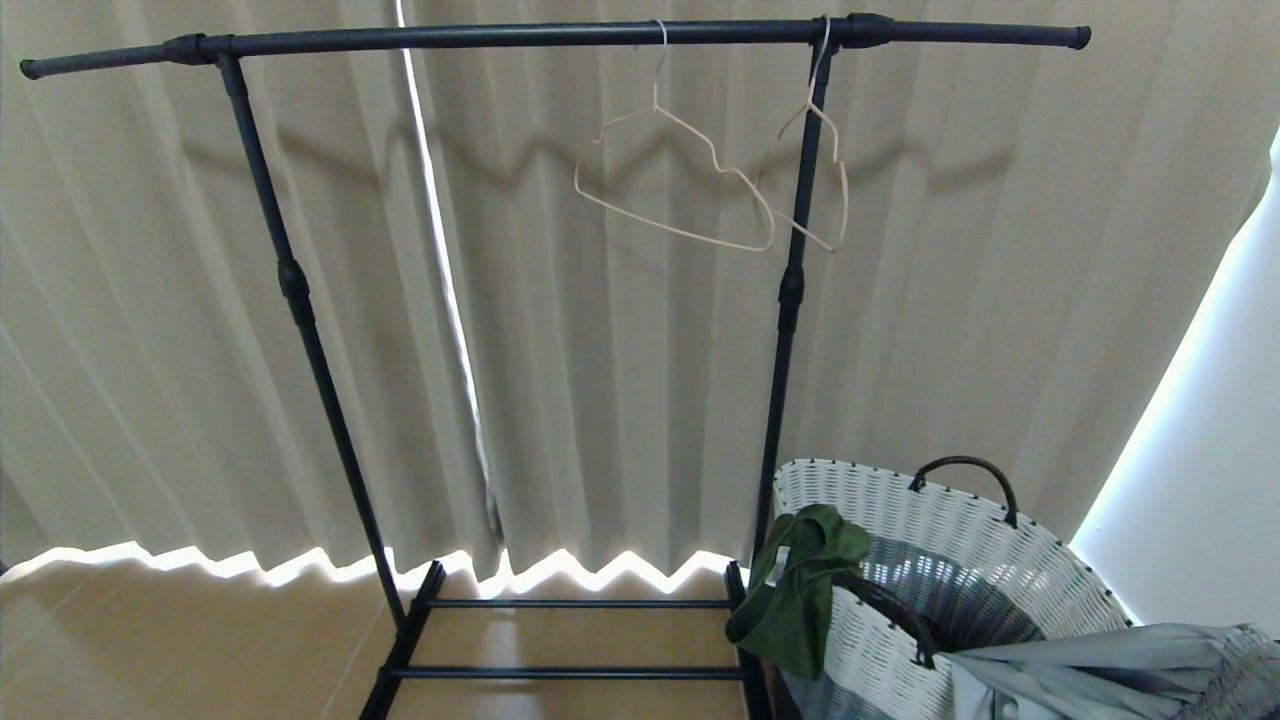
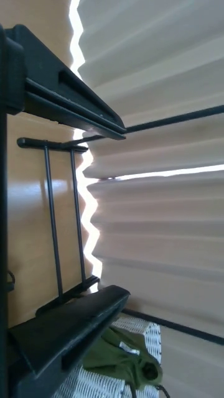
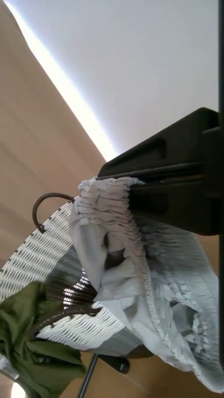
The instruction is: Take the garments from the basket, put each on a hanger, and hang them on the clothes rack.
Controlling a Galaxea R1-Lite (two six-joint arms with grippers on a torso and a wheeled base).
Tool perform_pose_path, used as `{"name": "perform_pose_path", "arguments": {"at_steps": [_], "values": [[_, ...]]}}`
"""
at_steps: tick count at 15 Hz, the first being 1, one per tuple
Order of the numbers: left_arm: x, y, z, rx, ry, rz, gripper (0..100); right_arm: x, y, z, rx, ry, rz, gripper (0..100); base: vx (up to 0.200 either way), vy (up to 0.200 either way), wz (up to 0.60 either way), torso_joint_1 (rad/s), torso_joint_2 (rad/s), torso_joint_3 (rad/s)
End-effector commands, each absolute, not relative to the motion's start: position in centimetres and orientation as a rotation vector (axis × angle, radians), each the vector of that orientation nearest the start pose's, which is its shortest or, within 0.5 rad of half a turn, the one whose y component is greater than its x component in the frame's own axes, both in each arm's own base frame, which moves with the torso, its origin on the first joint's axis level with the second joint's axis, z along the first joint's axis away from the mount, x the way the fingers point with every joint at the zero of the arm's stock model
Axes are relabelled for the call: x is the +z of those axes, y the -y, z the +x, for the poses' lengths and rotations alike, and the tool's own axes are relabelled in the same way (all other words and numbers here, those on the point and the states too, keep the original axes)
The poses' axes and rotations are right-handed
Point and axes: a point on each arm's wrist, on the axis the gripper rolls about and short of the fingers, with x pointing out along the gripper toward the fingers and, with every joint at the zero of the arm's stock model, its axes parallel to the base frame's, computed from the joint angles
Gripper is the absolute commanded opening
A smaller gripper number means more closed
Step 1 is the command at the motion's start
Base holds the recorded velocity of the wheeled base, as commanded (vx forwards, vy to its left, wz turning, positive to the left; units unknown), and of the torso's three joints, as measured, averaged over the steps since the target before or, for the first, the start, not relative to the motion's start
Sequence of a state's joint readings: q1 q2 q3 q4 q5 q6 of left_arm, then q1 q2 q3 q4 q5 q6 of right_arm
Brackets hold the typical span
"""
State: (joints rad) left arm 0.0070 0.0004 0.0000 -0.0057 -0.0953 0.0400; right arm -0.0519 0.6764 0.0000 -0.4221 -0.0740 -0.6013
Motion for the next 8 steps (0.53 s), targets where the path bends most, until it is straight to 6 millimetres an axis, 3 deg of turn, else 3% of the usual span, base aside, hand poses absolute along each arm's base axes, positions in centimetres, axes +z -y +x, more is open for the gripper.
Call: {"name": "perform_pose_path", "arguments": {"at_steps": [1,6,8], "values": [[7.61,0.23,-2.28,-0.090,0.006,0.042,100,11.13,0.42,4.90,-0.043,-0.289,-0.600,0,0.000,0.200,0.00,0.007,0.00,0.002],[7.57,0.24,-2.28,-0.094,0.003,0.057,100,11.22,0.42,4.99,-0.036,-0.307,-0.599,0,0.000,0.200,0.00,0.001,0.00,0.000],[7.57,0.24,-2.28,-0.092,0.003,0.075,100,11.76,0.42,5.23,-0.036,-0.298,-0.600,0,0.000,0.000,0.00,0.000,0.00,0.000]]}}
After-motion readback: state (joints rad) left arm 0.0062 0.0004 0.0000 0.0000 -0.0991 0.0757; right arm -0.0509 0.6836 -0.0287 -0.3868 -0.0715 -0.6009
